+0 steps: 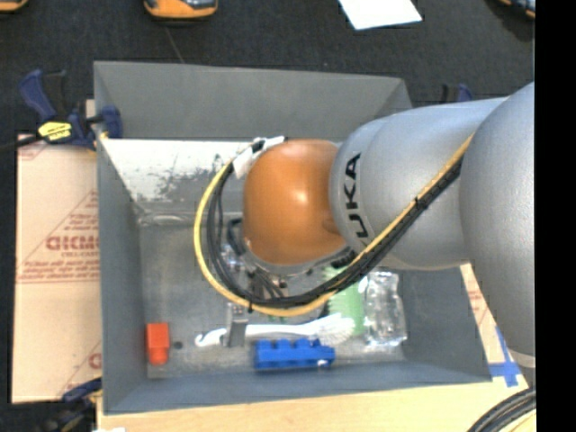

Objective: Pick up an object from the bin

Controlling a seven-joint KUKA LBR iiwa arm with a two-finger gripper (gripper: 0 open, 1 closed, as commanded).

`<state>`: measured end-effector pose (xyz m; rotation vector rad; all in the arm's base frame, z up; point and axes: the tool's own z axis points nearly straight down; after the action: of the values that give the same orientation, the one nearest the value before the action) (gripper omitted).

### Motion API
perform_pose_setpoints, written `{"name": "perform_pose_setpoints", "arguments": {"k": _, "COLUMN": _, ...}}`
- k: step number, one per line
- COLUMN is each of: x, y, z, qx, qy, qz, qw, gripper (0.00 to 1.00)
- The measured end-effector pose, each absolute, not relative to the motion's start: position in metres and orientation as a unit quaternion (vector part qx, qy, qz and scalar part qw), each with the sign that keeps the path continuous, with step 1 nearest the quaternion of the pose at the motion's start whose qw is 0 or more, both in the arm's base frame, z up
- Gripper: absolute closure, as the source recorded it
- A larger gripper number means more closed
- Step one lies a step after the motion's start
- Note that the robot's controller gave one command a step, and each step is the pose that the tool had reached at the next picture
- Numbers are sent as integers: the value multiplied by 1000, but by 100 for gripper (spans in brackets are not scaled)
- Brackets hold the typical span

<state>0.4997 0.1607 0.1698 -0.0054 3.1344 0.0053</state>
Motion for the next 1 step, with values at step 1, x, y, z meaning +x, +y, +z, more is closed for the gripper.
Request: {"name": "perform_pose_setpoints", "arguments": {"k": 1, "x": 483, "y": 68, "z": 160, "qx": -109, "qy": 994, "qz": 1, "qw": 5, "gripper": 0}}
